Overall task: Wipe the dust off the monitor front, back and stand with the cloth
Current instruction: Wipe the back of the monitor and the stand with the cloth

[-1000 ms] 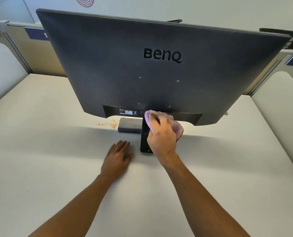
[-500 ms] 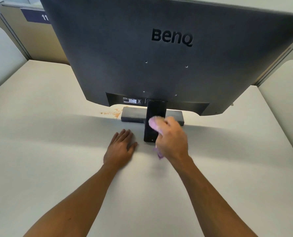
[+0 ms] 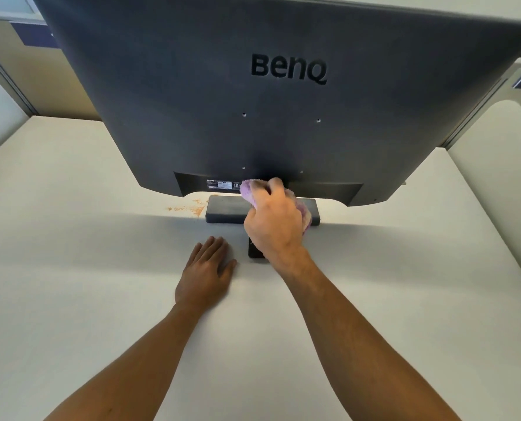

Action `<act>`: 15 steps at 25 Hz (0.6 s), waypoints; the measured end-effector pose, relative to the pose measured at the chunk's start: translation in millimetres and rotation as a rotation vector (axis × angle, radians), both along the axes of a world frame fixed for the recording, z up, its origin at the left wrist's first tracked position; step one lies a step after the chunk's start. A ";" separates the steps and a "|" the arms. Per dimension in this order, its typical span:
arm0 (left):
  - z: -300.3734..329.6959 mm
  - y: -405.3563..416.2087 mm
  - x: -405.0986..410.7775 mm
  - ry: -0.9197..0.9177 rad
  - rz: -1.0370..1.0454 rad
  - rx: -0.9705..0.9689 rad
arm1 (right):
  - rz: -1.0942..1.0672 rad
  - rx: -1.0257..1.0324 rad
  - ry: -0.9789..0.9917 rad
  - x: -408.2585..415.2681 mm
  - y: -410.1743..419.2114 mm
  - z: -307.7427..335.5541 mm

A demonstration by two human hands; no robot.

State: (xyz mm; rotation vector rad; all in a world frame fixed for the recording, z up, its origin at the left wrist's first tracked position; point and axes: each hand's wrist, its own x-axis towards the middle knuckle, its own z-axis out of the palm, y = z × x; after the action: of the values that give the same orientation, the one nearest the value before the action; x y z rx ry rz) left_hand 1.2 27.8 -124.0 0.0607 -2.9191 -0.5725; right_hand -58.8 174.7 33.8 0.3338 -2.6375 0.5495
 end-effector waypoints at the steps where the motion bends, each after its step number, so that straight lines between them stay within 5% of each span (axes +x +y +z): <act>1: 0.0 -0.1 -0.6 -0.008 -0.005 0.002 | -0.054 -0.023 -0.041 -1.7 9.0 -0.1; 6: -4.8 -1.9 -2.6 -0.085 -0.017 0.000 | -0.265 -0.244 -0.202 -6.2 72.7 1.7; 9: -4.5 -1.5 -2.8 -0.080 -0.009 0.007 | -0.116 -0.167 -0.070 1.4 62.6 8.9; 15: -3.4 -0.6 -1.5 0.010 0.012 -0.014 | 0.063 -0.118 -0.127 -11.6 10.3 9.2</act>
State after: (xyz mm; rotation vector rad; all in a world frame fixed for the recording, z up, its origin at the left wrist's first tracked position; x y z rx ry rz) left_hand -0.3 27.2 -127.4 0.0739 -2.9111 -0.5491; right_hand -70.4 185.0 43.0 0.3578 -2.7081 0.7675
